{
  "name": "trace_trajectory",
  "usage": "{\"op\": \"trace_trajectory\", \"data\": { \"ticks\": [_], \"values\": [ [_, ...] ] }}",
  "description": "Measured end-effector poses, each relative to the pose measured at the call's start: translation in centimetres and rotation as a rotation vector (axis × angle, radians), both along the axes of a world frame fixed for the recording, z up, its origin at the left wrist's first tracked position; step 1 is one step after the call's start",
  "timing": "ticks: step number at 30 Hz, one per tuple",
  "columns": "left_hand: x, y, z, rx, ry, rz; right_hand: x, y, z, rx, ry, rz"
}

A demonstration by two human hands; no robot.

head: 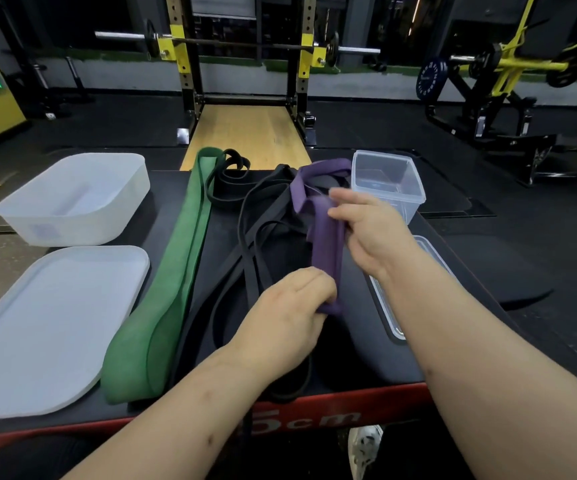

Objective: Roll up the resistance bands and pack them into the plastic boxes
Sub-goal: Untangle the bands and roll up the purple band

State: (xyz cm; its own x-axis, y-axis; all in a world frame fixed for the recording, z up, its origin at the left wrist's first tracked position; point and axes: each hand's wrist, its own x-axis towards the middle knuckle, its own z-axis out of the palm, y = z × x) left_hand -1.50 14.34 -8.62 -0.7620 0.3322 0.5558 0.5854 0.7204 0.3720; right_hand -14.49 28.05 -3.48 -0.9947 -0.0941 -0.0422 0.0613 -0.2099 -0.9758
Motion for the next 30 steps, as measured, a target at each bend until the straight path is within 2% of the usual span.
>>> {"op": "trace_trajectory", "data": {
  "ticks": [2, 5, 7, 9, 11, 14, 17, 21, 25, 30],
  "values": [
    [0.0, 0.1, -0.4, 0.001, -0.116, 0.017, 0.0, 0.1, -1.1, 0.339, 0.191, -0.006],
    [0.5, 0.7, -0.6, -0.085, -0.220, 0.000, 0.7, 1.1, -4.4, 0.814, 0.167, -0.020],
    [0.8, 1.0, -0.5, -0.090, -0.252, 0.009, 1.2, 1.7, -5.6, 0.943, 0.172, -0.004],
    [1.3, 1.4, -0.3, -0.082, -0.249, -0.030, 1.8, 2.4, -5.5, 1.016, 0.258, 0.029],
    [1.9, 1.8, -0.4, -0.097, -0.262, -0.088, 2.8, 3.1, -4.7, 1.185, 0.301, 0.056],
    [2.0, 1.9, -0.7, -0.107, -0.290, -0.109, 5.1, 4.4, -3.4, 1.396, 0.219, 0.075],
    [1.8, 1.7, -0.8, -0.183, -0.243, -0.096, 8.2, 5.7, -2.5, 1.415, 0.147, 0.180],
    [2.5, 1.6, -0.9, -0.225, -0.270, -0.080, 10.7, 6.9, -2.7, 1.273, 0.162, 0.260],
    [3.1, 1.4, -1.2, -0.204, -0.332, -0.034, 11.0, 7.3, -3.5, 1.168, 0.207, 0.268],
    [2.8, 0.6, -0.8, -0.176, -0.376, -0.100, 10.6, 7.8, -4.3, 1.111, 0.258, 0.308]
  ]
}}
